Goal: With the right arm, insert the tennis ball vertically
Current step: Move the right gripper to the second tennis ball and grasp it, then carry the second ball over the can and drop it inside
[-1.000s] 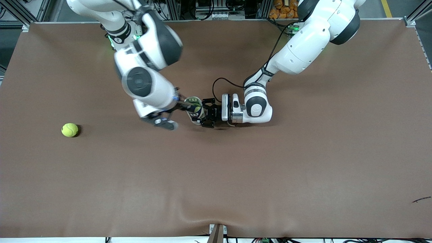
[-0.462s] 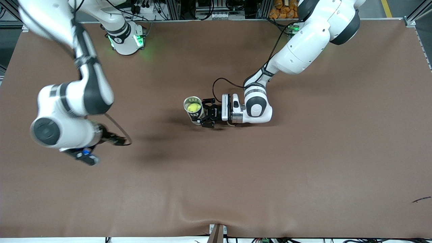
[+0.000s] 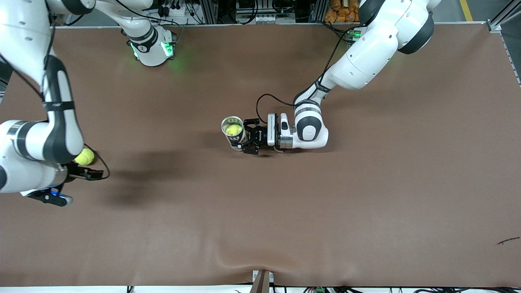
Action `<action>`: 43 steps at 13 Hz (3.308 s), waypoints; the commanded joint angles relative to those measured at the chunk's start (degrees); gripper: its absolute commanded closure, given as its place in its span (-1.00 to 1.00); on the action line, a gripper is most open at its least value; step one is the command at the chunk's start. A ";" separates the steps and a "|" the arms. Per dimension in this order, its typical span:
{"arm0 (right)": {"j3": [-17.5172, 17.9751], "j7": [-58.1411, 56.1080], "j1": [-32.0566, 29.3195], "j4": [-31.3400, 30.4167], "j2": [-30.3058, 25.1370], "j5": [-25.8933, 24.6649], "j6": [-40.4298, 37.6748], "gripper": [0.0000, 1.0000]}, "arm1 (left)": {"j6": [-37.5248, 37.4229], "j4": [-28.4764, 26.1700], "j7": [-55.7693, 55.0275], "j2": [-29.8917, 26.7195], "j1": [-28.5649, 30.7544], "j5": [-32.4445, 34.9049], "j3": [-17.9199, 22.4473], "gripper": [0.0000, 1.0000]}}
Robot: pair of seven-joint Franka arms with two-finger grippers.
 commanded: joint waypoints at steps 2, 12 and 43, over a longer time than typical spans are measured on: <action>1.36 -7.18 -5.16 -8.26 -1.87 -1.27 3.93 -1.00 | -0.95 0.08 4.67 0.47 0.04 -1.59 -0.12 -0.51; 1.36 -16.60 -11.24 -17.05 -1.17 -1.27 13.41 -1.00 | -0.95 0.08 4.67 0.47 0.04 -1.59 -0.12 -0.50; 2.59 52.38 38.32 5.97 -7.59 23.52 -7.85 0.20 | -0.95 -0.18 4.94 0.55 0.04 -1.41 -0.12 -0.50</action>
